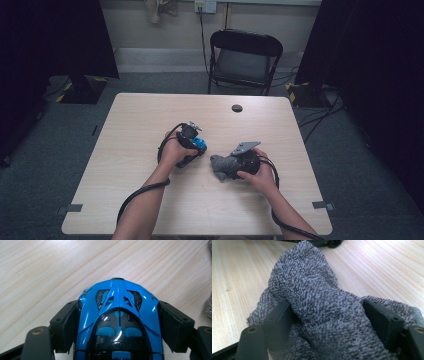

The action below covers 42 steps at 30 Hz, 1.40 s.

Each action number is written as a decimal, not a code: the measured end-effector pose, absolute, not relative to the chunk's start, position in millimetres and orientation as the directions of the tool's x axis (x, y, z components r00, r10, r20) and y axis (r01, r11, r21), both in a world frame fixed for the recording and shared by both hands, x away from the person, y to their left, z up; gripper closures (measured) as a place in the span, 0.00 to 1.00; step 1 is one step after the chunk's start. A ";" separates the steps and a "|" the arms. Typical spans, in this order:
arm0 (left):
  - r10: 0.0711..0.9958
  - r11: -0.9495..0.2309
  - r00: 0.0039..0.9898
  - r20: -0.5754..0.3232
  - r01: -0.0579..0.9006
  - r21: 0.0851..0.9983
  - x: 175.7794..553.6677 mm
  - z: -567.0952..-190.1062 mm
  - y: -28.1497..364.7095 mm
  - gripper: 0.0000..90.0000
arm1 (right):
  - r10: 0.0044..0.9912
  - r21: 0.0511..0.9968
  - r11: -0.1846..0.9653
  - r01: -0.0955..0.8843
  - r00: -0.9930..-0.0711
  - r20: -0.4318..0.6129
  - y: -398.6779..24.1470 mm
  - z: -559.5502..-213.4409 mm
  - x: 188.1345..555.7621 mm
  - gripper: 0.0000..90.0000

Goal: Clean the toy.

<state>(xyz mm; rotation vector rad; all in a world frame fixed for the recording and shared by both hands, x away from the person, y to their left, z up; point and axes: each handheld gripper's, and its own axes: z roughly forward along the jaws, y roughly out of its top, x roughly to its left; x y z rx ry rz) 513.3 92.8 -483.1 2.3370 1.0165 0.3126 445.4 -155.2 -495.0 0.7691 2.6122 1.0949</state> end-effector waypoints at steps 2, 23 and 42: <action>0.737 -0.542 0.676 -0.010 0.600 0.589 512.2 -480.6 94.0 0.27 | 0.537 0.709 0.590 0.385 -0.843 0.011 -155.1 -494.8 445.6 0.29; 0.708 -0.531 0.706 -0.033 0.561 0.635 499.2 -441.0 114.1 0.27 | 0.551 0.689 0.602 0.404 -0.835 0.008 -153.5 -491.3 447.9 0.35; 0.661 -0.535 0.749 -0.045 0.512 0.672 482.8 -411.6 121.7 0.27 | 0.625 0.656 0.561 0.505 -0.778 0.064 -154.9 -480.4 453.6 0.76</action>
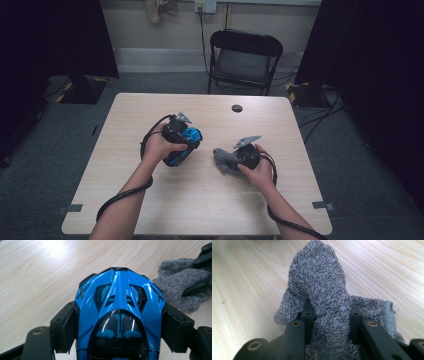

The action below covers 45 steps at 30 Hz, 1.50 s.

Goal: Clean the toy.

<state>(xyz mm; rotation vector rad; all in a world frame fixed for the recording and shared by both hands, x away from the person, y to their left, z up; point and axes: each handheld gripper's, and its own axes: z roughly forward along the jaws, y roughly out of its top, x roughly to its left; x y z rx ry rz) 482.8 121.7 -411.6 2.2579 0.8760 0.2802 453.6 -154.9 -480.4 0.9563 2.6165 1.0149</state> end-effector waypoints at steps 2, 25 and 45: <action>0.652 -0.539 0.757 -0.043 0.502 0.676 479.4 -409.2 120.6 0.27 | 0.625 0.649 0.560 0.516 -0.776 0.077 -154.9 -477.2 454.9 0.76; 0.489 -0.604 0.869 -0.074 0.398 0.690 445.9 -409.6 78.7 0.27 | 0.638 0.767 0.392 0.507 -0.751 0.170 -129.0 -398.4 491.2 0.77; 0.548 -0.599 0.834 -0.064 0.444 0.666 454.0 -414.7 86.1 0.27 | 0.563 0.742 0.470 0.478 -0.810 0.165 -132.8 -404.8 481.8 0.77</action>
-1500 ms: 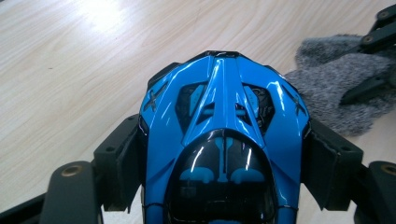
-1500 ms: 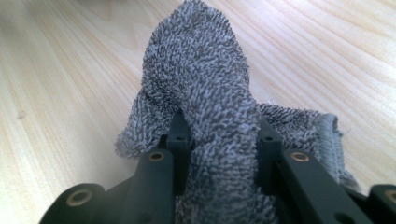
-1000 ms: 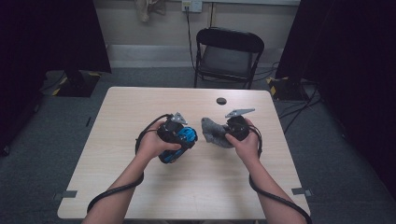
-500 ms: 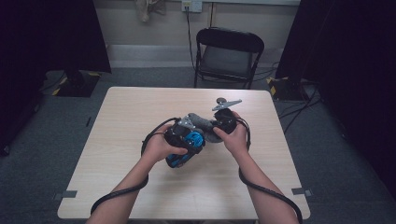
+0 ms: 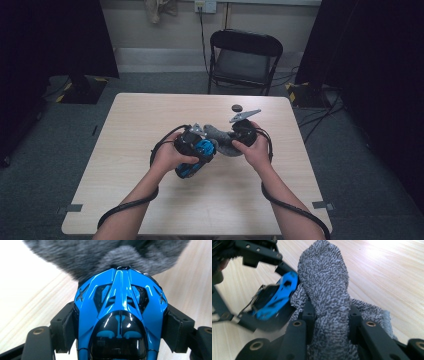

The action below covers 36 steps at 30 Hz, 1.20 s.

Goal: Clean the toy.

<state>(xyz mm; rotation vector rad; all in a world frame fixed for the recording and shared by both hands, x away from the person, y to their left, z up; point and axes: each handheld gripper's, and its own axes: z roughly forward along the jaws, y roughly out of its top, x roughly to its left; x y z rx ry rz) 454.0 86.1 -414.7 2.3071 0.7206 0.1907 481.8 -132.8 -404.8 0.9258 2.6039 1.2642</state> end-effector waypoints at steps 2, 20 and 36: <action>0.557 -0.599 0.828 -0.059 0.451 0.662 455.5 -414.2 88.1 0.27 | 0.558 0.745 0.471 0.473 -0.813 0.164 -134.3 -405.1 480.1 0.77; 0.654 -0.561 0.755 -0.054 0.532 0.634 472.2 -415.2 101.9 0.27 | 0.513 0.741 0.510 0.437 -0.846 0.146 -129.3 -407.7 465.9 0.77; 0.655 -0.541 0.753 -0.063 0.526 0.656 466.8 -409.0 110.6 0.27 | 0.556 0.760 0.445 0.474 -0.811 0.180 -144.5 -398.6 469.8 0.77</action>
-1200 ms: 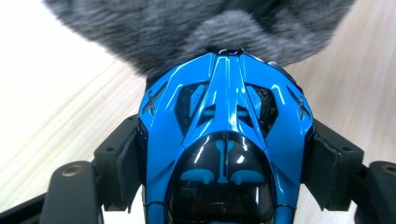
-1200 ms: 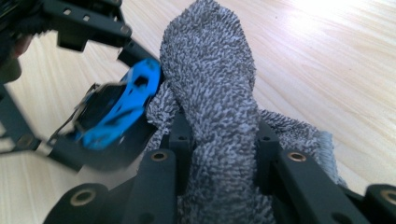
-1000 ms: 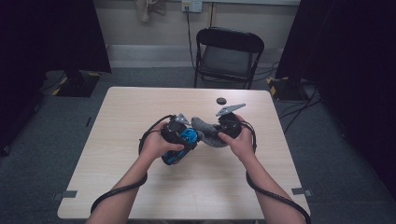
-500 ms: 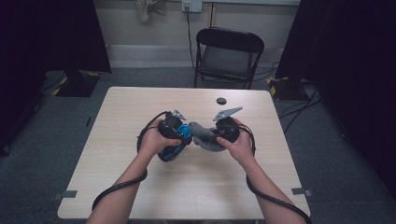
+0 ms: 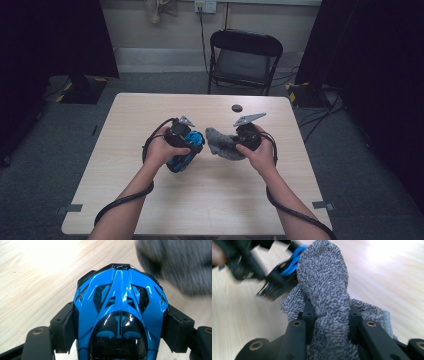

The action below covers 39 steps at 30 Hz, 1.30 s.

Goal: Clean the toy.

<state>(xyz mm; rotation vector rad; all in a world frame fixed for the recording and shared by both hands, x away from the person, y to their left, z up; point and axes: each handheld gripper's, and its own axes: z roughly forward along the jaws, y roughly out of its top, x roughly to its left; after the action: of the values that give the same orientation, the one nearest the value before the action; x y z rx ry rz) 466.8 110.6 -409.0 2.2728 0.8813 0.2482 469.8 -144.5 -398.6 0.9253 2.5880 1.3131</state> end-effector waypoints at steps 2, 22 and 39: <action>0.638 -0.547 0.767 -0.070 0.515 0.660 463.5 -407.8 106.5 0.27 | 0.579 0.764 0.428 0.482 -0.796 0.178 -147.6 -392.7 475.3 0.77; 0.552 -0.586 0.829 -0.092 0.465 0.664 450.9 -409.8 68.9 0.27 | 0.618 0.741 0.459 0.490 -0.775 0.130 -105.4 -382.8 493.6 0.76; 0.575 -0.574 0.812 -0.102 0.489 0.657 454.8 -415.1 71.5 0.27 | 0.619 0.753 0.448 0.482 -0.775 0.128 -114.9 -385.8 485.5 0.76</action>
<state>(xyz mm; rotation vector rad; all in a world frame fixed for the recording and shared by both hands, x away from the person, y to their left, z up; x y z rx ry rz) 454.8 71.5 -415.1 2.2917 0.7788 0.1586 485.5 -114.9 -385.8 0.9713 2.5280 1.2322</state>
